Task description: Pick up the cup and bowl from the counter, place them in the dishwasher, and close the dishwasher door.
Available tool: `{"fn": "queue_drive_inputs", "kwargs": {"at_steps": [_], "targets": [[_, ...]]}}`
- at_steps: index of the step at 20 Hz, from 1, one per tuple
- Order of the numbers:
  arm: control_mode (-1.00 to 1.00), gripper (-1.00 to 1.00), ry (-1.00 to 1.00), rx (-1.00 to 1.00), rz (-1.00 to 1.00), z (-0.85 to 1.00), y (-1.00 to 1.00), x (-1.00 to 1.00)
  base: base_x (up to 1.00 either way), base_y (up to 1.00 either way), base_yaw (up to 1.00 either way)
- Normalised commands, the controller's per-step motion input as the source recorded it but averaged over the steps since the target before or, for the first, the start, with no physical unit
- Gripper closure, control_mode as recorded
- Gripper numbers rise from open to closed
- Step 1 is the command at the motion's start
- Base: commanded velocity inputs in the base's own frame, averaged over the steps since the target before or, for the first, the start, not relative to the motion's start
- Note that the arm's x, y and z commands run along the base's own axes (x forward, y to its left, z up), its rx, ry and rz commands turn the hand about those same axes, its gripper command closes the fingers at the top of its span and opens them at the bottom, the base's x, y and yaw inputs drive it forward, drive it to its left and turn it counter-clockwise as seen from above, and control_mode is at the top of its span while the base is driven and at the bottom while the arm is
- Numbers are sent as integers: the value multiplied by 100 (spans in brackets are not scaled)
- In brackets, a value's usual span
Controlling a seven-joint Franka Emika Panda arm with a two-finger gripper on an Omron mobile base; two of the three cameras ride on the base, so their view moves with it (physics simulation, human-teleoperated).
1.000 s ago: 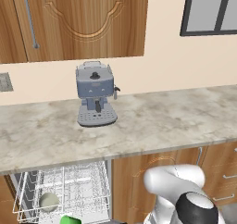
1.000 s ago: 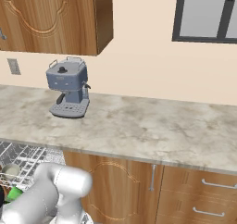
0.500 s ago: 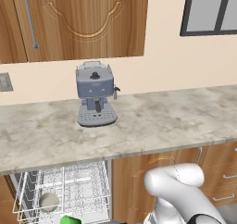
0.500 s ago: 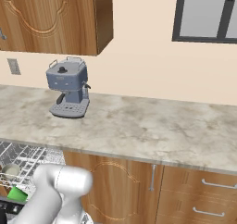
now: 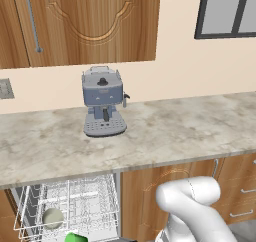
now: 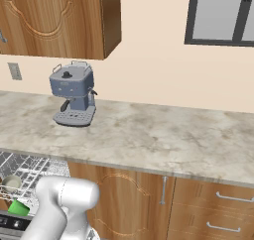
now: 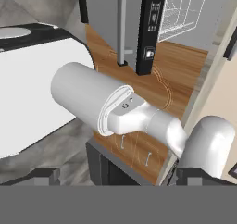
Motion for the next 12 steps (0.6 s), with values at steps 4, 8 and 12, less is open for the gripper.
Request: {"fn": "queue_drive_inputs", "kwargs": {"at_steps": [4, 8, 12], "targets": [[-100, -100, 0, -40, 30, -13, -47, 11, 0, 0, 0], [-100, -100, 0, -39, 27, -5, -52, 10, 0, 0, 0], [-100, -100, 0, -32, 21, 0, -43, 21, 0, 0, 0]]}}
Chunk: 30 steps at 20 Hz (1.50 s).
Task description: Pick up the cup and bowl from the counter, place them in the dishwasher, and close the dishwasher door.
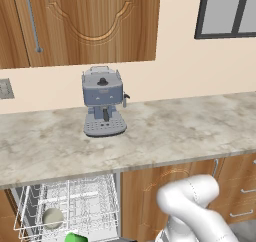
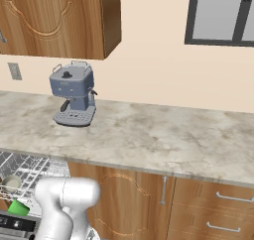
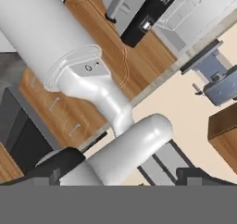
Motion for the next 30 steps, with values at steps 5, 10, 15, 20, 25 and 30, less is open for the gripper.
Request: {"fn": "queue_drive_inputs", "kwargs": {"at_steps": [5, 10, 15, 20, 25, 30], "targets": [[-100, -100, 1, -18, 8, 0, -38, 67, 0, 0, 0], [-100, -100, 2, -8, 0, 0, -34, 82, 0, 0, 0], [-100, -100, 3, 0, 0, 4, -48, 92, 0, 0, 0], [-100, -100, 1, 0, -3, 2, -46, 74, 0, 0, 0], [-100, -100, 0, -7, 0, 0, -14, 51, 0, 0, 0], [-100, -100, 0, -17, 3, -35, 39, 18, 0, 0, 0]]}}
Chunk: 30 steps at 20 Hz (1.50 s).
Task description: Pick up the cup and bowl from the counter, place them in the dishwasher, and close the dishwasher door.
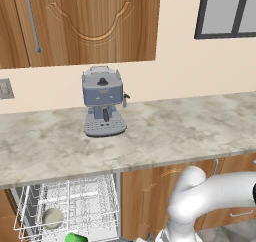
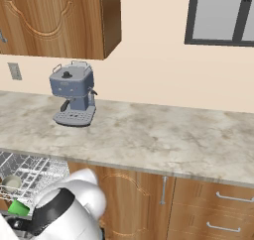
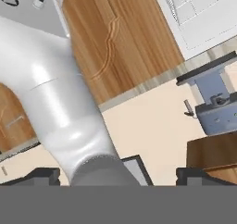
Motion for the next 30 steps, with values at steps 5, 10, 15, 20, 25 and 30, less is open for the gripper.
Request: {"fn": "queue_drive_inputs", "kwargs": {"at_steps": [5, 10, 15, 20, 25, 30], "targets": [[-100, -100, -7, -4, 19, -60, 92, -2, 0, 0, 0], [-100, -100, -23, 3, 28, -54, 77, -29, 0, 0, 0], [-100, -100, -40, 35, 34, -48, 39, -76, 0, 0, 0], [-100, -100, -47, 57, 32, -30, 1, -58, 0, 0, 0], [-100, -100, -24, 32, 11, -4, -10, 16, 0, 0, 0], [-100, -100, -34, 62, 17, -4, -2, 0, 0, 0, 0]]}}
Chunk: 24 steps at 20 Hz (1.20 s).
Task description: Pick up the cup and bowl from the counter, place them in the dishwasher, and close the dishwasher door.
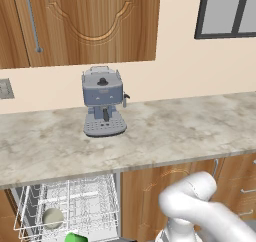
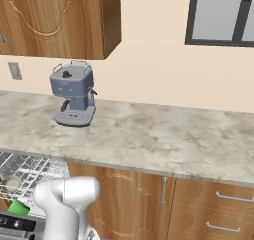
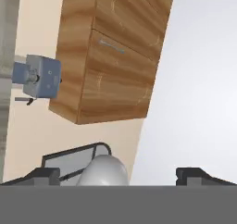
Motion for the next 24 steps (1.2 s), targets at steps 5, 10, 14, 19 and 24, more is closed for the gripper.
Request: {"fn": "queue_drive_inputs", "kwargs": {"at_steps": [5, 10, 14, 19, 24], "targets": [[-100, -100, -36, 77, 18, -6, 0, 0, 0, 0, 0], [-100, -100, -32, 81, 18, -14, -1, 10, 0, 0, 0], [-100, -100, -18, 60, 17, -25, -6, 58, 0, 0, 0], [-100, -100, -13, 50, 15, -36, 0, 73, 0, 0, 0], [-100, -100, -11, 46, 16, -55, 0, 63, 0, 0, 0]]}}
